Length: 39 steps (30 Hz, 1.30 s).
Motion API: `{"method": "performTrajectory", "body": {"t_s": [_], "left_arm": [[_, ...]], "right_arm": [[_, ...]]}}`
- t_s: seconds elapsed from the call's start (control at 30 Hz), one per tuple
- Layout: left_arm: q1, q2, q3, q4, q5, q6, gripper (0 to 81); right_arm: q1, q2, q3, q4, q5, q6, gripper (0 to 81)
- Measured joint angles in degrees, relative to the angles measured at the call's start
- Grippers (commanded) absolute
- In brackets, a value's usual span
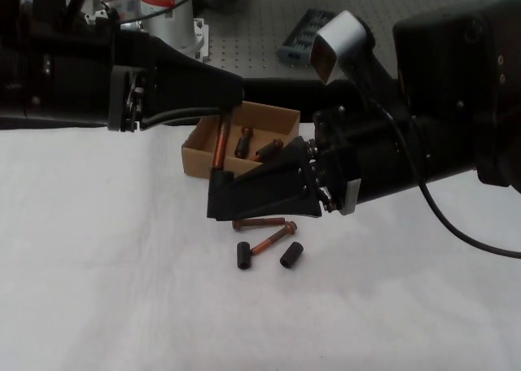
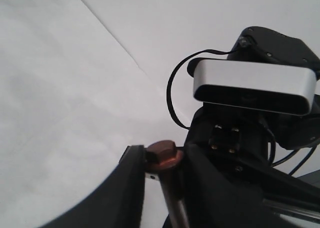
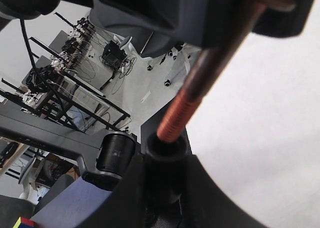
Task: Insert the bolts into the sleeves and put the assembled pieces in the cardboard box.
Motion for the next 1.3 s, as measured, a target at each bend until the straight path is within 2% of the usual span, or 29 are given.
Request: {"method": "performTrajectory", "body": {"t_s": [0.6,0.93,1.3], "left_arm": [[0.0,0.0,0.0,0.1,0.7,0.0,0.7],[0.0,0.0,0.0,0.1,0.9,0.0,0.7],[0.0,0.0,0.0,1.5,1.4,2.9,0.7]], "right_arm": [[0.2,0.0,0.0,-1.2,0.3,0.9,2.9],[-1.5,0.0,0.0,-1.1,-0.7,1.6,2.9],[-1.5,0.1,0.1,-0.4,-1.3,2.2,2.9]]}}
